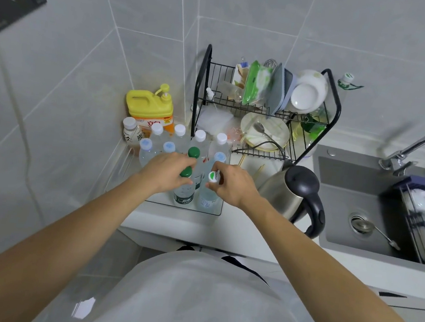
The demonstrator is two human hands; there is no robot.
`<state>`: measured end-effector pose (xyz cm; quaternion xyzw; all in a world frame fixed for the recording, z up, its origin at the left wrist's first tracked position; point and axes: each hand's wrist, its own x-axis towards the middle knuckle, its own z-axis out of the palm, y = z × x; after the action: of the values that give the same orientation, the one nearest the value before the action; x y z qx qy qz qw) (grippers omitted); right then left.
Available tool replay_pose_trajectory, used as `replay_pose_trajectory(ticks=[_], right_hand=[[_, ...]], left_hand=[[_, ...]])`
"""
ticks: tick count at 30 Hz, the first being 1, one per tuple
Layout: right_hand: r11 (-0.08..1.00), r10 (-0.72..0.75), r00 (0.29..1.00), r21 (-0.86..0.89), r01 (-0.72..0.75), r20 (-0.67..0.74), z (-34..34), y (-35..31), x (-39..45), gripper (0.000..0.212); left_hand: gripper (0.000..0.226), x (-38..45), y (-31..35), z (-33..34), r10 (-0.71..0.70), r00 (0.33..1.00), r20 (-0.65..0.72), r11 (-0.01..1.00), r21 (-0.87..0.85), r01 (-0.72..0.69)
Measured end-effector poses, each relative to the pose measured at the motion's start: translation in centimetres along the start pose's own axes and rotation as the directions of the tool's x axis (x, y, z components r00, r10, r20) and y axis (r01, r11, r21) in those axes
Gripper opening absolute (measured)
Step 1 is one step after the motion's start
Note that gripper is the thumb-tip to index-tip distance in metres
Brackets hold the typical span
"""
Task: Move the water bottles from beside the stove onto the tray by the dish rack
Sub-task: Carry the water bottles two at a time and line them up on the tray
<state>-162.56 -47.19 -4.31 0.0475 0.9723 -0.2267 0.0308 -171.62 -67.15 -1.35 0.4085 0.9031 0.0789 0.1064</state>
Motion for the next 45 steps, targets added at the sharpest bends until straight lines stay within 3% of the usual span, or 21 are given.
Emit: replay_pose_trajectory(ticks=[5,23,34,41,45], right_hand=[[1.000,-0.018,1.000,-0.013,0.018,0.010,-0.1,0.4,0.1,0.029],[0.994,-0.105,0.993,-0.011,0.105,0.047,-0.4,0.5,0.2,0.025],[0.999,-0.047,0.999,-0.011,0.047,-0.002,-0.3,0.4,-0.4,0.029],[0.999,-0.031,0.999,-0.005,0.032,0.032,-0.5,-0.1,-0.5,0.031],[1.000,0.007,0.997,-0.001,-0.007,0.072,-0.5,-0.3,-0.8,0.040]], left_hand=[[0.025,0.1,-0.3,0.1,0.039,0.999,0.021,0.993,-0.109,-0.036],[0.030,0.9,-0.3,0.1,0.040,0.999,0.035,0.994,-0.101,-0.036],[0.033,0.9,-0.5,0.3,0.063,0.998,0.016,0.990,-0.126,-0.061],[0.033,0.8,-0.8,0.1,0.066,0.996,0.063,0.986,-0.154,-0.056],[0.045,0.4,-1.2,-0.1,0.044,0.995,0.094,0.981,-0.190,-0.025]])
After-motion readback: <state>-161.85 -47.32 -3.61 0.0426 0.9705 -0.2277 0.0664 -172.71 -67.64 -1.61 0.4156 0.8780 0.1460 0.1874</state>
